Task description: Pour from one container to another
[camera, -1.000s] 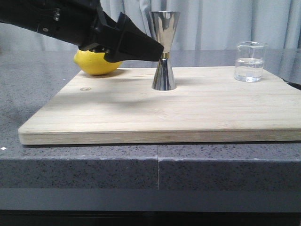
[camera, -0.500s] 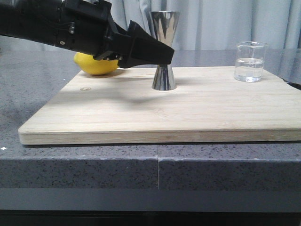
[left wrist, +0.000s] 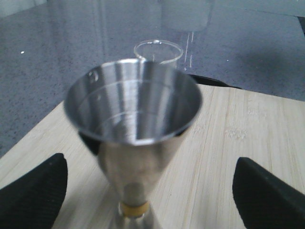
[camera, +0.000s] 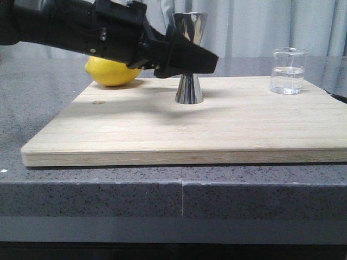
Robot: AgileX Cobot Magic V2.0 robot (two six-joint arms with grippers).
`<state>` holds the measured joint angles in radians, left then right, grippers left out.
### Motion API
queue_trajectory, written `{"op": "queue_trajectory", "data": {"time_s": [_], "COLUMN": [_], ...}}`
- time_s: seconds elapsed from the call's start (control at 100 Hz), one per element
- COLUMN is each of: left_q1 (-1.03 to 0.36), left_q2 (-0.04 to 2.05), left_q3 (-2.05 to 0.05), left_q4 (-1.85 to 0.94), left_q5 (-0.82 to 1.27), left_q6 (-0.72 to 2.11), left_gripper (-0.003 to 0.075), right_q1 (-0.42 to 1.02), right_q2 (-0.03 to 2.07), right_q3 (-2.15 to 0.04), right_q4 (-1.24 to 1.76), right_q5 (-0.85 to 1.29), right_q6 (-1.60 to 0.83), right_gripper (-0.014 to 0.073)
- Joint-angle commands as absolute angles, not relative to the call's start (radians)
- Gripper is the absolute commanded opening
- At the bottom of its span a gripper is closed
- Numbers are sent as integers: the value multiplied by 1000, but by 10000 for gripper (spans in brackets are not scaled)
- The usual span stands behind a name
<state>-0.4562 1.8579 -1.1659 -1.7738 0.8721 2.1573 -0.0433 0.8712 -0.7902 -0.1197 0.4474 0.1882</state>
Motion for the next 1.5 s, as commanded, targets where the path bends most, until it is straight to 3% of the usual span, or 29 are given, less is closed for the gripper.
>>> {"op": "queue_trajectory", "data": {"time_s": [0.0, 0.52, 0.92, 1.49], "left_q1": [-474, -477, -452, -438], "left_q2": [1823, 1865, 1865, 1865], "left_q3": [-1213, -1225, -1225, -1225], "left_q4": [-1851, -1851, -1851, -1851], "left_q5": [927, 921, 902, 939], "left_q6": [2161, 2161, 2161, 2161], "left_gripper": [650, 647, 473, 382], "right_q1": [-43, -43, -43, -43], "right_q2": [868, 868, 868, 868], "right_q3": [-824, -824, -824, -824], "right_q4": [-139, -152, -166, -166], "right_q5": [369, 369, 363, 350], "right_q6": [180, 180, 180, 180], "right_gripper": [608, 608, 608, 608]}}
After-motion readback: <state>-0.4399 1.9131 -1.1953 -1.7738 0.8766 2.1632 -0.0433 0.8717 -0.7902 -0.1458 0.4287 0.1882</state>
